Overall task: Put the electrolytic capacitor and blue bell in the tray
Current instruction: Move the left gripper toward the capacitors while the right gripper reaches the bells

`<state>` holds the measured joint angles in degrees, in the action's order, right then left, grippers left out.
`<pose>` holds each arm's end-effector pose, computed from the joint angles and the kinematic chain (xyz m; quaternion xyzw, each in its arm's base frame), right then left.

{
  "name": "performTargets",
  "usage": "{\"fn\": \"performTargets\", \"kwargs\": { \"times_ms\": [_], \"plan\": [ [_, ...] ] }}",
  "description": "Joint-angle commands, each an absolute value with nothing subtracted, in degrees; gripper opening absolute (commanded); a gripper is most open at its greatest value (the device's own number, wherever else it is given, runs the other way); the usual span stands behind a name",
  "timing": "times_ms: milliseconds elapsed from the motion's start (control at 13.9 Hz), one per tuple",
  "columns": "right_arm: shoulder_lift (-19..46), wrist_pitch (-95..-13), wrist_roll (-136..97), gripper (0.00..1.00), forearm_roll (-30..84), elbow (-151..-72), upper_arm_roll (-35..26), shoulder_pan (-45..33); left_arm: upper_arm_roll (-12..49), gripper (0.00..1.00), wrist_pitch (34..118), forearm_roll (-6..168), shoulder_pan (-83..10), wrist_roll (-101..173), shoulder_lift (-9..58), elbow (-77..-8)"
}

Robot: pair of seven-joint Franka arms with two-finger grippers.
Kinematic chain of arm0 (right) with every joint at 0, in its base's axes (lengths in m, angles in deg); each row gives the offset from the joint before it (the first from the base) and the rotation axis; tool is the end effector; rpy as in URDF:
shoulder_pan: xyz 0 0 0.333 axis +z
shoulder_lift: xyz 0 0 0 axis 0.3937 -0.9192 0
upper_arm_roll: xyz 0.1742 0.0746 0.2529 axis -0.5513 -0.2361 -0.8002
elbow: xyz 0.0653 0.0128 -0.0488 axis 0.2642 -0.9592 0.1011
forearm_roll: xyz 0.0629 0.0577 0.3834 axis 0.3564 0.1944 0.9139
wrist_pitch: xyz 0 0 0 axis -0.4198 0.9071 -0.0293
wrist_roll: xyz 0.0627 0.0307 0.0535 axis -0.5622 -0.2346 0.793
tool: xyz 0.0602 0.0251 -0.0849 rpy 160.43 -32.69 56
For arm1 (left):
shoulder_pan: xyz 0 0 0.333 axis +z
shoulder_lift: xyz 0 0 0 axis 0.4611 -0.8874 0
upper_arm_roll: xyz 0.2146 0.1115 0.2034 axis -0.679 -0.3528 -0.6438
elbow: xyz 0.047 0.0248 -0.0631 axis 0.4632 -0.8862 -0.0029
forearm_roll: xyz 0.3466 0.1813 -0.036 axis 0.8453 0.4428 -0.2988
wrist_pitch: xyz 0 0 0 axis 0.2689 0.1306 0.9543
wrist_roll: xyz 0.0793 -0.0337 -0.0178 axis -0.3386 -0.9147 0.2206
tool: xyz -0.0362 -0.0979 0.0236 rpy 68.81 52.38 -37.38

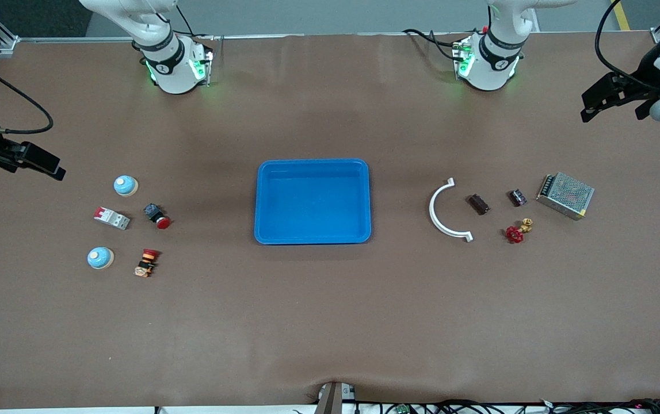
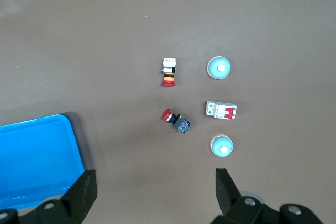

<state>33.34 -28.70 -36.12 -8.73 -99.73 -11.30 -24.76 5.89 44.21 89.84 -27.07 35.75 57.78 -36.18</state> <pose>0.5738 0.0025 0.6185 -0.9950 0.0984 0.0011 0.0143 0.4998 -0.0498 0.6592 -0.9999 -0.0122 0.0064 0.0091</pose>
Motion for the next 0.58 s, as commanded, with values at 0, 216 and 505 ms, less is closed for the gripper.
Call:
{"fn": "performTargets", "kwargs": {
  "times_ms": [0, 216, 505],
  "plan": [
    [35.0, -29.4, -37.2, 1.00, -8.4, -101.4, -11.3, -24.6, 6.0, 1.00, 43.0, 88.6, -26.6, 37.0, 57.6, -35.3],
    [34.9, -29.5, -37.2, 1.00, -8.4, -101.4, -11.3, -24.6, 5.9, 1.00, 43.0, 88.6, -26.7, 36.7, 56.7, -35.3],
    [34.9, -29.4, -37.2, 1.00, -8.4, -101.4, -11.3, -24.6, 5.7, 1.00, 43.5, 88.6, -26.4, 36.2, 55.1, -39.1]
  ]
}}
